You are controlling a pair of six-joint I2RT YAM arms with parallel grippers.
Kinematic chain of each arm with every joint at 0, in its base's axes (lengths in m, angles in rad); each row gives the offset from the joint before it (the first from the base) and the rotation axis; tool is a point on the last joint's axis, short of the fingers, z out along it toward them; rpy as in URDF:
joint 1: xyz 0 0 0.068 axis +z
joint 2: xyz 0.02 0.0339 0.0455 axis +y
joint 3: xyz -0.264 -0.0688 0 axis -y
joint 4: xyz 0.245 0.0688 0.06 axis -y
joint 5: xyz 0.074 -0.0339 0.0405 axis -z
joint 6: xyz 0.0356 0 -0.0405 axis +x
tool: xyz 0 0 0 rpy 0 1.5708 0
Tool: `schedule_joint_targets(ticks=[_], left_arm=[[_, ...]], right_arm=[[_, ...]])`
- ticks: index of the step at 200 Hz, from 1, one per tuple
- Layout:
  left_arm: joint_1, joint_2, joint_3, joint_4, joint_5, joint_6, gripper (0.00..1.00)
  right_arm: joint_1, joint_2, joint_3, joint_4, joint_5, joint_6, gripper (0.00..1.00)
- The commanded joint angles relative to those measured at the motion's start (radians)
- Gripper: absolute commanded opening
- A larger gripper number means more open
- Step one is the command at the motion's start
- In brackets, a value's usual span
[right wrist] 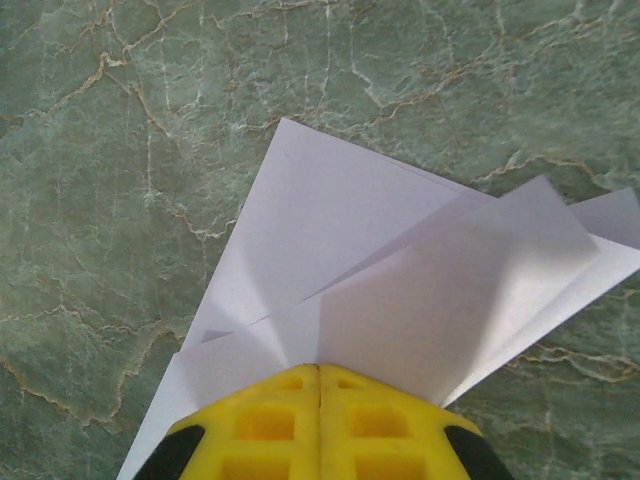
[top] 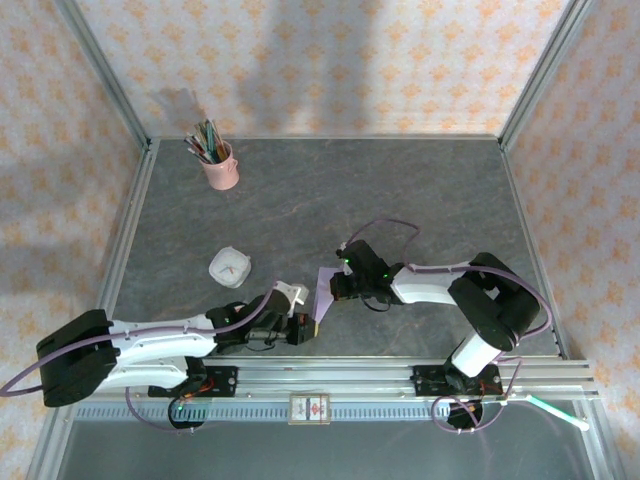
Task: Fold a paper plane with a square sheet of paper (pick it up from the middle)
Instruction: Perform the fifth fold on the wing at the bottom-center of the table.
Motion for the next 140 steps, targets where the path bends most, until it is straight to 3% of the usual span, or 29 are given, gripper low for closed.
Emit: schedule_joint_targets(ticks=[1, 59, 140], left_arm=[[0.021, 0.038, 0.048, 0.039, 0.001, -0.011, 0.04], [0.05, 0.233, 0.136, 0.038, -0.007, 0.053, 0.04], [0.086, 0.311, 0.075, 0.076, -0.001, 0.074, 0.03]], right_arm=[[-0.005, 0.074, -0.04, -0.146, 0.102, 0.005, 0.04], [-0.006, 0.078, -0.03, -0.151, 0.101, 0.0, 0.04], [-0.006, 0.078, -0.031, -0.152, 0.1, 0.0, 0.05]])
